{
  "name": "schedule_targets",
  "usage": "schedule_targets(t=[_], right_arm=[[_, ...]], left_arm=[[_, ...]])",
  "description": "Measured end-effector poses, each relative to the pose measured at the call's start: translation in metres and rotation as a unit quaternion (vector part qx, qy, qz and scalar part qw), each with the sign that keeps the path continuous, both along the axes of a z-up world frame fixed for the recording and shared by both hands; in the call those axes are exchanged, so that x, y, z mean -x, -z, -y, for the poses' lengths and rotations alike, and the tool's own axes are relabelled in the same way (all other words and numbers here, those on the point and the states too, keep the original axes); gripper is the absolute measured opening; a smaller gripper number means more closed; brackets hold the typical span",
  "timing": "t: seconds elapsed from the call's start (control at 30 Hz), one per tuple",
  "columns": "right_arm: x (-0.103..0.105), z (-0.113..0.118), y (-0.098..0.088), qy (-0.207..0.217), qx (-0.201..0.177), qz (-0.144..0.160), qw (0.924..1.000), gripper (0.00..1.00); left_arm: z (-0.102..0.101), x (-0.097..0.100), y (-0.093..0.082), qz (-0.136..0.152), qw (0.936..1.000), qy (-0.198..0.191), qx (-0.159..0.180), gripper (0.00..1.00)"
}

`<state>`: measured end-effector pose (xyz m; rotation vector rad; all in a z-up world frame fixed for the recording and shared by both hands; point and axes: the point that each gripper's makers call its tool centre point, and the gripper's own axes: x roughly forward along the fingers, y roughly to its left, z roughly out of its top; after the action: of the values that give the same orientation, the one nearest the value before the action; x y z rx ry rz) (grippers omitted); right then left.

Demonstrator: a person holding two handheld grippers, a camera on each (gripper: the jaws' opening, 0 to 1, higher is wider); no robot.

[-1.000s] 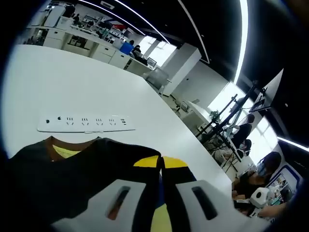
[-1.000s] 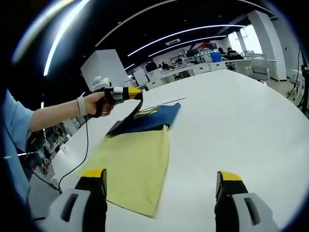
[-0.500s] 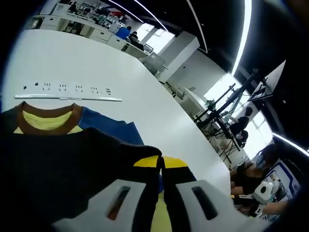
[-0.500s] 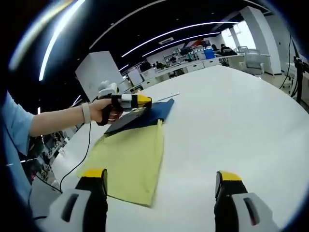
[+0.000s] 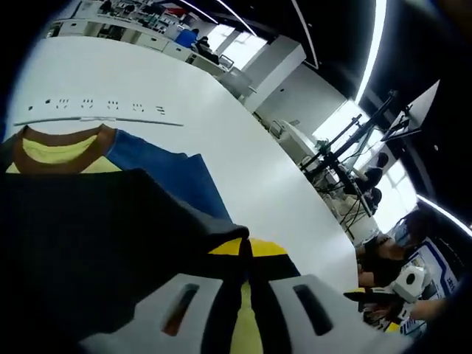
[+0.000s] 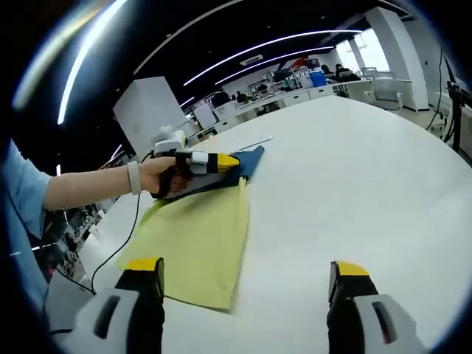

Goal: Fold the garment on the visible template until the final outline fits inside the template.

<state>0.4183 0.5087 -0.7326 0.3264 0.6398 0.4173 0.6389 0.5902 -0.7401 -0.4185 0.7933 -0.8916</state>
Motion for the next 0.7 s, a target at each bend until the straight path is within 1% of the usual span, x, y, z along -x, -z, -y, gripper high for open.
schedule_targets(t=[0.03, 0.07, 0.1, 0.13, 0.17, 0.2, 0.23, 0.27, 0.3, 0.33, 0.4, 0.43, 0.47, 0.53, 0.63, 0.7], right_arm=[[0.000, 0.000, 0.000, -0.001, 0.000, 0.000, 1.0000, 0.93], [0.001, -0.001, 0.000, -0.001, 0.000, -0.001, 1.0000, 0.93], [0.001, -0.001, 0.000, -0.001, 0.000, -0.001, 1.0000, 0.93], [0.001, 0.000, 0.000, -0.001, 0.000, -0.001, 1.0000, 0.93], [0.001, -0.001, 0.000, -0.001, 0.000, -0.001, 1.0000, 0.93], [0.002, 0.000, 0.000, 0.000, 0.000, -0.002, 1.0000, 0.93], [0.002, -0.001, 0.001, 0.000, 0.000, -0.004, 1.0000, 0.93], [0.003, -0.001, 0.001, 0.000, 0.000, -0.004, 1.0000, 0.93], [0.003, -0.001, 0.001, 0.000, -0.001, -0.004, 1.0000, 0.93], [0.003, -0.001, 0.001, 0.000, -0.001, -0.004, 1.0000, 0.93], [0.004, -0.003, 0.002, -0.002, 0.001, -0.005, 1.0000, 0.93], [0.004, -0.003, 0.002, -0.002, 0.000, -0.006, 1.0000, 0.93], [0.004, -0.003, 0.002, -0.002, -0.002, -0.006, 1.0000, 0.93], [0.003, -0.003, 0.001, -0.002, -0.002, -0.005, 1.0000, 0.93], [0.003, -0.003, 0.001, -0.002, -0.001, -0.005, 1.0000, 0.93], [0.003, -0.003, 0.000, -0.003, 0.000, -0.004, 1.0000, 0.93]], left_arm=[[0.000, 0.001, 0.000, 0.004, 1.0000, 0.005, -0.001, 0.00], [0.001, 0.001, -0.002, 0.017, 0.9998, 0.012, -0.004, 0.00], [0.000, -0.001, -0.003, 0.034, 0.9993, 0.016, -0.007, 0.00], [0.002, 0.000, -0.005, 0.058, 0.9978, 0.030, -0.010, 0.01], [0.003, 0.001, -0.006, 0.064, 0.9973, 0.036, -0.012, 0.07], [0.006, 0.002, -0.009, 0.073, 0.9965, 0.039, -0.012, 0.15], [0.008, 0.004, -0.012, 0.078, 0.9960, 0.044, -0.007, 0.26], [0.013, 0.007, -0.016, 0.083, 0.9951, 0.055, -0.002, 0.33], [0.017, 0.008, -0.020, 0.096, 0.9933, 0.064, 0.002, 0.40], [0.020, 0.009, -0.024, 0.110, 0.9912, 0.073, 0.006, 0.49], [0.026, 0.012, -0.029, 0.114, 0.9905, 0.077, 0.010, 0.62], [0.031, 0.015, -0.034, 0.119, 0.9889, 0.088, 0.018, 0.68], [0.033, 0.017, -0.036, 0.119, 0.9885, 0.091, 0.019, 0.71], [0.038, 0.018, -0.043, 0.131, 0.9863, 0.099, 0.019, 0.71], [0.045, 0.020, -0.054, 0.131, 0.9851, 0.107, 0.032, 0.72], [0.049, 0.023, -0.061, 0.139, 0.9828, 0.117, 0.033, 0.72]])
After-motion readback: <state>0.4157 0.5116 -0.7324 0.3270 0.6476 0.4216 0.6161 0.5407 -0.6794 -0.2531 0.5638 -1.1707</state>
